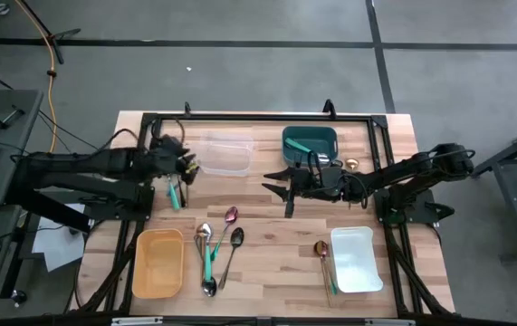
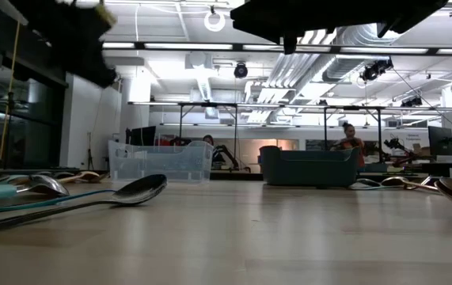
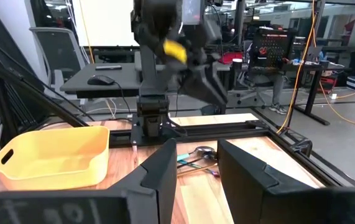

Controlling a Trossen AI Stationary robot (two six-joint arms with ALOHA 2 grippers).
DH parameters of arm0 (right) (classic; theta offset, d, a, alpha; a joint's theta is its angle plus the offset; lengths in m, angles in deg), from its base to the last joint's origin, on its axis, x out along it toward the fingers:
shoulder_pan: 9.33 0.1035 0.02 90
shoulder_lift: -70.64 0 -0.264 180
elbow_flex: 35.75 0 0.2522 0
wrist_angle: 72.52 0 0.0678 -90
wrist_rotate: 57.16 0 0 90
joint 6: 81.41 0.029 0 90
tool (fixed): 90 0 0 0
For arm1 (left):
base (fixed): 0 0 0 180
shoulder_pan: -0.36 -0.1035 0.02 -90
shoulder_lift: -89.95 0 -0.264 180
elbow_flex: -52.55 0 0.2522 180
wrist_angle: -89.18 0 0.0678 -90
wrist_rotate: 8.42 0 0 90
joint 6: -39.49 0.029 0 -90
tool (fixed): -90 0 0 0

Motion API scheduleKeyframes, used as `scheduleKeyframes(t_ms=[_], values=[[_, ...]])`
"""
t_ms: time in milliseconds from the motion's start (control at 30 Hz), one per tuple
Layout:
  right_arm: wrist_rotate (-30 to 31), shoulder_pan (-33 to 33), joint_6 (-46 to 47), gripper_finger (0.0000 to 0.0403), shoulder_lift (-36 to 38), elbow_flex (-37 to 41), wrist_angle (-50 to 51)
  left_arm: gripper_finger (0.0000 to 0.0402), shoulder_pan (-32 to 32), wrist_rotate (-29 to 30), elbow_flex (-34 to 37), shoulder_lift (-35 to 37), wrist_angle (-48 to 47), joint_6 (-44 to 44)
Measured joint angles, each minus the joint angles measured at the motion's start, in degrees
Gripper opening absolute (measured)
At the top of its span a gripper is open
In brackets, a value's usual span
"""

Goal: Sort silverware by color (type)
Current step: Put the green spoon into the blue bin

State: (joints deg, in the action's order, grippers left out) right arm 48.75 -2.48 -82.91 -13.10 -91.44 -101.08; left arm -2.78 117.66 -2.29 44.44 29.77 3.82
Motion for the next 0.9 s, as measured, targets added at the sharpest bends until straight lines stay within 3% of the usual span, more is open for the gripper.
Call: scheduleKeyframes(t_ms=[167, 367, 533, 633, 900], values=[[-0.02, 0.00, 1.24, 0.0110, 0.00, 0.00, 0.30, 0.0115, 0.43, -0.09, 3.16, -2.28, -16.41, -19.07], [-0.01, 0.00, 1.67, 0.0110, 0.00, 0.00, 1.16, 0.0115, 5.08, -0.25, 13.89, -1.82, -13.17, -36.21], [0.00, -0.02, 1.69, 0.0110, 0.00, 0.00, 1.27, 0.0115, 7.41, 1.00, 19.45, -1.87, -8.66, -43.50], [0.00, -0.02, 1.71, 0.0110, 0.00, 0.00, 1.27, 0.0115, 7.68, 4.55, 19.89, -1.85, -7.64, -47.86], [0.00, -0.09, 1.71, 0.0110, 0.00, 0.00, 1.20, 0.0115, 6.62, 7.53, 19.43, -1.87, -7.72, -51.25]])
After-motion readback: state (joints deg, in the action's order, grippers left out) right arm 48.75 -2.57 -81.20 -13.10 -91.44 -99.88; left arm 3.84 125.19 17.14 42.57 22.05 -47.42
